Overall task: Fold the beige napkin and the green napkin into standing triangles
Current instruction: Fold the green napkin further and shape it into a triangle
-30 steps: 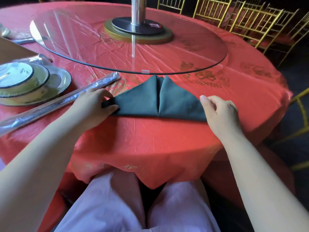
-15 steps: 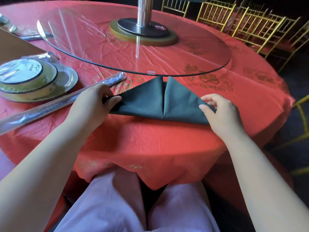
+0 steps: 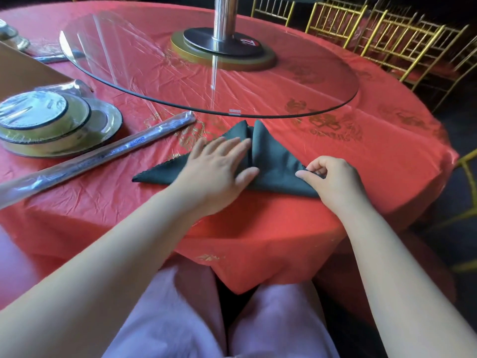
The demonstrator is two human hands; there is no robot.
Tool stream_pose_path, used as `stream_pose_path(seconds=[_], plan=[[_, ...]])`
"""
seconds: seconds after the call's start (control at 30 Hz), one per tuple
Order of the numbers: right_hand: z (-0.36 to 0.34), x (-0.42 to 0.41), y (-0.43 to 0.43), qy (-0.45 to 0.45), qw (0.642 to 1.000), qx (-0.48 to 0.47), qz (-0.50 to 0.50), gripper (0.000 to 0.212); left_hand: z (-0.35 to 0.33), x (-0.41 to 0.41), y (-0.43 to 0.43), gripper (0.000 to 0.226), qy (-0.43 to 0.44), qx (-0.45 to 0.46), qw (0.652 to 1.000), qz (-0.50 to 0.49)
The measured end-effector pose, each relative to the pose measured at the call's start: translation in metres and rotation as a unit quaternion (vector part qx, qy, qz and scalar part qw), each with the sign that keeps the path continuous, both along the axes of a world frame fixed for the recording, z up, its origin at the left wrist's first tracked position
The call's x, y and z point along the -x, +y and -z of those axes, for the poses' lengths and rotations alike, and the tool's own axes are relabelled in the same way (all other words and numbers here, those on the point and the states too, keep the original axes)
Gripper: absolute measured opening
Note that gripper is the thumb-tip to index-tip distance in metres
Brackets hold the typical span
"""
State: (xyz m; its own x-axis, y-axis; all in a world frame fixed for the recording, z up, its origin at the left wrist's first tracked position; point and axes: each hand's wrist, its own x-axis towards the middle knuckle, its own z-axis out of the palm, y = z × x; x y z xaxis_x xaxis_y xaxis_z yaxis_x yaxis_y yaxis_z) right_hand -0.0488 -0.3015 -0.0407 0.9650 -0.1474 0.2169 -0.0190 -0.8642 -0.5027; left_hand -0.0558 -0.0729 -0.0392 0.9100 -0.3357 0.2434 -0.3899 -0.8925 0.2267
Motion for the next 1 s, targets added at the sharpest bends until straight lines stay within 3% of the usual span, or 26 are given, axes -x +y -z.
stream_pose_path(seconds=[0.17, 0.5, 0.6, 0.7, 0.77, 1.0], plan=[[0.003, -0.001, 0.0, 0.003, 1.0, 0.007, 0.003, 0.021, 0.003, -0.022, -0.034, 0.068, 0.1, -0.066, 0.993, 0.0], [0.006, -0.002, -0.009, 0.017, 0.998, 0.051, 0.01, 0.04, 0.009, -0.025, -0.034, 0.088, 0.125, -0.117, 0.985, -0.008], [0.006, 0.005, -0.019, 0.015, 1.0, 0.011, 0.003, 0.036, 0.003, -0.029, -0.035, 0.09, 0.148, -0.128, 0.981, 0.001], [0.007, 0.014, -0.027, 0.016, 0.998, -0.047, -0.044, 0.019, -0.006, -0.036, -0.037, 0.091, 0.13, -0.123, 0.984, 0.011], [0.01, 0.016, -0.029, 0.012, 0.998, -0.028, -0.053, 0.01, -0.008, -0.039, -0.037, 0.089, 0.124, -0.087, 0.988, 0.007], [0.009, 0.012, -0.03, 0.037, 0.998, -0.013, -0.041, 0.025, 0.007, -0.041, -0.035, 0.093, 0.062, -0.099, 0.992, 0.037]])
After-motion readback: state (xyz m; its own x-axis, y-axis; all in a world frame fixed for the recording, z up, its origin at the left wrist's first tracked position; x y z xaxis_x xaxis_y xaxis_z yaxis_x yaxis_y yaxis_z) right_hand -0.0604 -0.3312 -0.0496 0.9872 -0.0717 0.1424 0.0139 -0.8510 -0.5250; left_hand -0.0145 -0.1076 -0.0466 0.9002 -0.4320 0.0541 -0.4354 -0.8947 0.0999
